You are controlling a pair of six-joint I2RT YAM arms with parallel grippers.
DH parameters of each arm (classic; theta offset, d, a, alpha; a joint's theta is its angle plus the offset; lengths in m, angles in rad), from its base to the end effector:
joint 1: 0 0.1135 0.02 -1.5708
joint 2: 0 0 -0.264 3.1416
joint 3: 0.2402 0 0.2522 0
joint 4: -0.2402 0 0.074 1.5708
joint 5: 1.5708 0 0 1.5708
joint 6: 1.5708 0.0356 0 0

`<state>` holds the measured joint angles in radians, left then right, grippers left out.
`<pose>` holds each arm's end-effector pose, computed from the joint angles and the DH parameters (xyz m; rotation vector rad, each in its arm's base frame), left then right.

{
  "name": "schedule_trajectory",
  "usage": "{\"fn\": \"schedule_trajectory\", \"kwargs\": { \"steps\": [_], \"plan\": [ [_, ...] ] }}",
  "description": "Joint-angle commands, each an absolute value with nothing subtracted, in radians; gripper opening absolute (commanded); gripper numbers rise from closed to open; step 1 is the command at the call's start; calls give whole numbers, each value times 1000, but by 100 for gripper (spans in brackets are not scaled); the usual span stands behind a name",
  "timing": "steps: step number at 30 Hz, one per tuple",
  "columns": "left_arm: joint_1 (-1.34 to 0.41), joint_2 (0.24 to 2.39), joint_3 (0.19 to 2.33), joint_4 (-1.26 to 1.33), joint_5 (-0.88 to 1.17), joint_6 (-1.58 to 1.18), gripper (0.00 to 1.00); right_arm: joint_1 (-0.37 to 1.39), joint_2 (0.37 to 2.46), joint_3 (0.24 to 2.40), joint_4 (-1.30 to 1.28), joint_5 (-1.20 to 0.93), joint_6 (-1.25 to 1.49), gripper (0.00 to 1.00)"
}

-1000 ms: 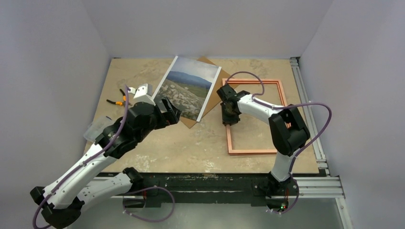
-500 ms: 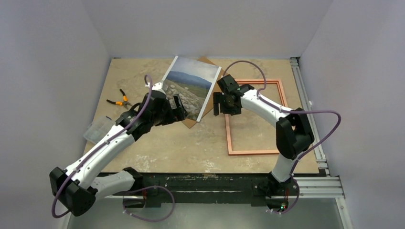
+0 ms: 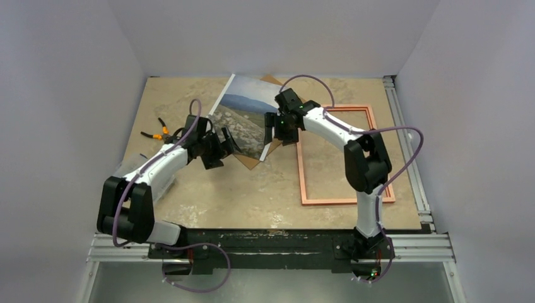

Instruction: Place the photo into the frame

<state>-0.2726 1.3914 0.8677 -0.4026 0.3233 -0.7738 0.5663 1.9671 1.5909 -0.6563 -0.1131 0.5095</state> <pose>0.2664 -0.0862 0.2166 -0.5124 2.5781 -0.8086 0.3589 0.2329 0.2289 -0.1184 2.6880 0.5110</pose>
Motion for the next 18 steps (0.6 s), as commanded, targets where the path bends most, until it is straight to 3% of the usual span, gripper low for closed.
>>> {"fn": "schedule_trajectory", "kwargs": {
  "steps": [1,7,18],
  "plan": [
    [-222,1462,975,-380,357,-677,96,553,2065,1731,-618,-230,562,71],
    [-219,1599,1146,-488,145,-611,85,501,2185,1829,-582,-298,622,68],
    [-220,1882,1442,-651,56,-593,55,456,2261,1833,-532,-351,656,66]
  ]
}}
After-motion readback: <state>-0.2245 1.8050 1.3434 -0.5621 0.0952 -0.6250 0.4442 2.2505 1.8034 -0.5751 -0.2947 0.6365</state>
